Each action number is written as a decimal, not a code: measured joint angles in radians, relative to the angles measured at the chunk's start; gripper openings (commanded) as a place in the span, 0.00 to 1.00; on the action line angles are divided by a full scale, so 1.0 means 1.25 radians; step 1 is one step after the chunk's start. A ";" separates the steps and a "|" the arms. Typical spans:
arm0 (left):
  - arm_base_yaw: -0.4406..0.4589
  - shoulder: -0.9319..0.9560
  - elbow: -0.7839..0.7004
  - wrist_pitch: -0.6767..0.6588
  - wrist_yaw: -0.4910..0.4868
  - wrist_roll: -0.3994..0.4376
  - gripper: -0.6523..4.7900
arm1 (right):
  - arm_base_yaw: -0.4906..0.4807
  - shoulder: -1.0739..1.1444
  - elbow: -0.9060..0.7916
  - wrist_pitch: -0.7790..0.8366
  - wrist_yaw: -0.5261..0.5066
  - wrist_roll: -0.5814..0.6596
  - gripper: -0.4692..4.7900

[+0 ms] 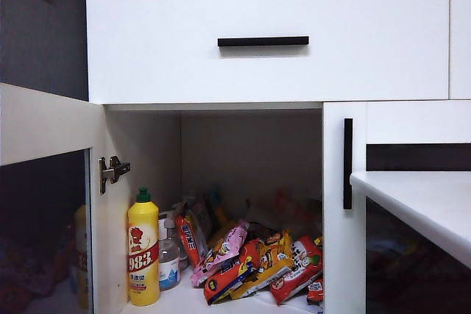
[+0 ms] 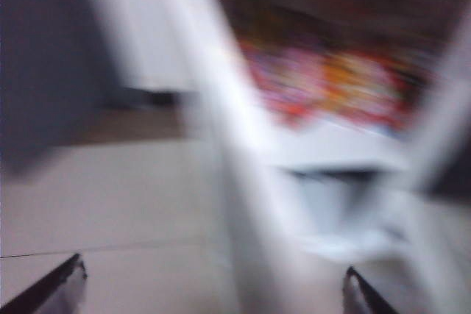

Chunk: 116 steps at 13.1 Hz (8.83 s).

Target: Open the left door of the white cabinet, pick up a can of beverage from the table on the right, place it inside the cabinet, and finally close the cabinet door.

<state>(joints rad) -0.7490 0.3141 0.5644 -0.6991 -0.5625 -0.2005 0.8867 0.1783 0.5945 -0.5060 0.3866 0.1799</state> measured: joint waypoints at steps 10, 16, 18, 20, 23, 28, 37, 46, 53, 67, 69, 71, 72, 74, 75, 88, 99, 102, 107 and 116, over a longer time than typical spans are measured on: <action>0.199 0.321 -0.046 0.261 0.155 -0.053 0.11 | -0.001 -0.002 0.000 0.038 -0.004 0.002 0.77; 0.212 0.522 -0.045 0.600 0.442 -0.072 0.11 | -0.001 -0.002 0.000 0.048 -0.003 0.002 0.77; 0.213 0.598 -0.044 0.726 0.532 -0.074 0.11 | -0.001 -0.002 0.000 0.049 -0.003 0.002 0.77; 0.212 0.664 -0.041 0.814 0.558 -0.104 0.11 | -0.001 -0.002 0.000 0.066 -0.003 0.002 0.77; 0.212 0.647 -0.045 0.761 0.500 -0.105 0.11 | -0.001 -0.002 0.000 0.066 -0.003 0.002 0.76; 0.212 0.690 -0.044 0.760 0.501 -0.117 0.11 | -0.001 -0.002 0.001 0.066 -0.003 0.002 0.76; 0.211 1.004 0.159 0.917 0.576 -0.120 0.11 | -0.001 -0.002 0.004 0.065 0.030 0.002 0.76; 0.210 1.239 0.345 1.005 0.546 -0.052 0.11 | -0.001 -0.002 0.004 0.063 0.031 0.002 0.71; 0.204 1.349 0.489 0.896 0.572 0.001 0.11 | -0.001 -0.002 0.004 0.057 0.035 0.002 0.71; 0.193 1.224 0.511 0.757 0.546 0.032 0.11 | -0.001 -0.002 0.004 0.059 0.067 0.002 0.71; 0.190 1.261 0.511 0.789 0.558 0.038 0.11 | -0.001 -0.002 0.004 0.059 0.067 0.001 0.71; 0.189 1.306 0.511 0.810 0.565 0.038 0.11 | -0.001 -0.002 0.004 0.059 0.068 -0.013 0.71; 0.189 1.320 0.509 0.822 0.567 0.038 0.11 | -0.001 -0.002 0.004 0.059 0.068 -0.016 0.71; 0.191 1.350 0.508 0.855 0.555 0.039 0.11 | -0.001 -0.003 0.004 0.058 0.068 -0.019 0.71; 0.189 1.348 0.519 0.834 0.546 0.045 0.11 | -0.001 -0.003 0.004 0.057 0.068 -0.019 0.71; 0.193 1.180 0.537 0.672 0.602 0.020 0.13 | -0.001 -0.008 0.004 0.056 0.071 -0.019 0.71; 0.157 1.109 0.513 0.715 0.588 -0.008 0.11 | -0.001 -0.013 0.004 0.056 0.072 -0.039 0.71; 0.153 1.065 0.517 0.652 0.591 -0.008 0.11 | -0.001 -0.013 0.004 0.056 0.079 -0.043 0.71; 0.114 1.084 0.421 0.660 0.572 -0.011 0.12 | -0.001 -0.013 0.004 0.056 0.084 -0.044 0.71; 0.111 1.233 0.418 0.861 0.506 0.004 0.11 | -0.002 -0.013 0.004 0.045 0.088 -0.045 0.71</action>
<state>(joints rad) -0.6106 1.8553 1.0866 0.3771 0.0704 -0.1955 0.8848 0.1623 0.5995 -0.4496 0.4965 0.1234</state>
